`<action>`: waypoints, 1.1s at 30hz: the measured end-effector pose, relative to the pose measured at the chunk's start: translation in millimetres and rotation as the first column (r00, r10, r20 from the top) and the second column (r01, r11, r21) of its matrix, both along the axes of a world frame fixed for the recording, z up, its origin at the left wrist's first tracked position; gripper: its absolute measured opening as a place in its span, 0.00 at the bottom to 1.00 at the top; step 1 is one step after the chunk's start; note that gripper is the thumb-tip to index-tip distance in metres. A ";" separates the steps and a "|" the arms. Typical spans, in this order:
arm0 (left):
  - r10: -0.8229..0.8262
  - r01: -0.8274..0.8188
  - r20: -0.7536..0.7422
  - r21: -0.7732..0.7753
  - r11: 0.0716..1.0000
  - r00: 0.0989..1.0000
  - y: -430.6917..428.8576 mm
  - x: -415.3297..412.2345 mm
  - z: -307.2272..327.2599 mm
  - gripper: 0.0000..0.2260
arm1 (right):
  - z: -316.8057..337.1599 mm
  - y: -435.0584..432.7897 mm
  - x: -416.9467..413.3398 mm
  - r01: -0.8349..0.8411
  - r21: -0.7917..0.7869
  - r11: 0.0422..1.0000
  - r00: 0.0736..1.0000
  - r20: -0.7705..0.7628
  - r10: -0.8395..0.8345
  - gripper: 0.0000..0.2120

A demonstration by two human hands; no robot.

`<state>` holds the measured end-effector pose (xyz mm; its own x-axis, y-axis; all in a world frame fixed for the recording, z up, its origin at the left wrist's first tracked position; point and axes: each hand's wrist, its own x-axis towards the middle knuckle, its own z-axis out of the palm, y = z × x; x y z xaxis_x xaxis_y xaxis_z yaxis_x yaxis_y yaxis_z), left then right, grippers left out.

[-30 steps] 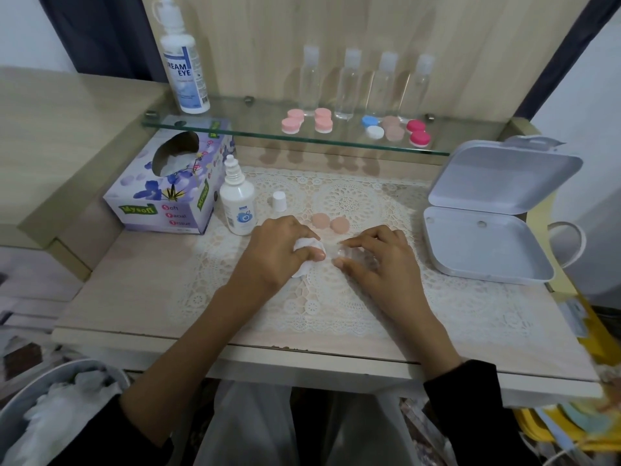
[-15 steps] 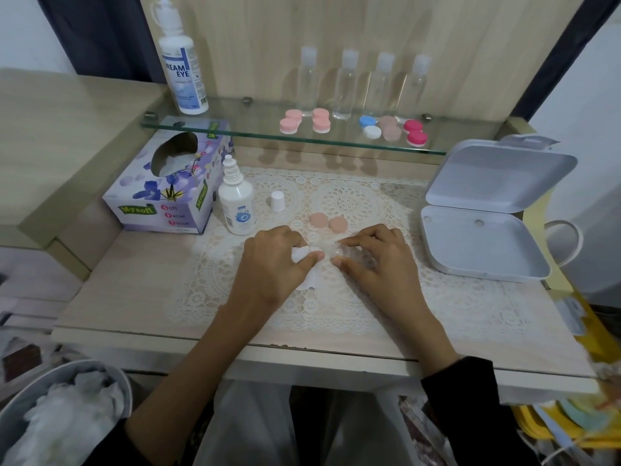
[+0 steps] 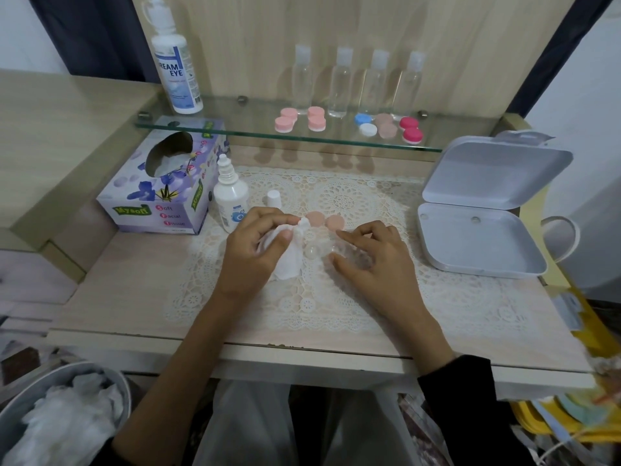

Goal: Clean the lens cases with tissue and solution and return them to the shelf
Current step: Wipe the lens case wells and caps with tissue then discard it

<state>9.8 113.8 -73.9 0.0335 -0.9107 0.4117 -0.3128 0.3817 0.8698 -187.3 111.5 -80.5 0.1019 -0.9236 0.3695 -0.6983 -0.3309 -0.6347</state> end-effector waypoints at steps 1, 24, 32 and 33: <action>-0.004 0.004 -0.011 -0.003 1.000 1.000 0.7 -0.7 1.1 0.07 | 0.7 0.8 -0.3 0.001 -0.001 1.000 0.999 0.052 -0.001 0.23; -0.026 0.024 0.220 0.012 1.000 0.975 -6.2 -1.3 0.8 0.13 | 34.2 18.2 -1.5 -0.044 0.018 0.999 0.477 0.879 0.005 0.04; -0.087 0.070 0.384 0.058 0.996 0.919 -15.3 -1.6 -10.2 0.21 | 24.4 13.9 1.8 -0.142 0.125 0.982 0.466 0.883 -0.046 0.06; -0.086 0.071 0.392 0.052 0.996 0.916 -16.2 -1.3 -10.9 0.20 | 22.1 13.9 3.1 -0.132 0.121 0.984 0.506 0.862 -0.038 0.08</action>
<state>8.4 97.6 -84.7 -0.1970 -0.9182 0.3437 -0.6027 0.3899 0.6962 -184.2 125.4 -58.4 -0.1410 -0.9773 0.1580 0.2312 -0.1877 -0.9546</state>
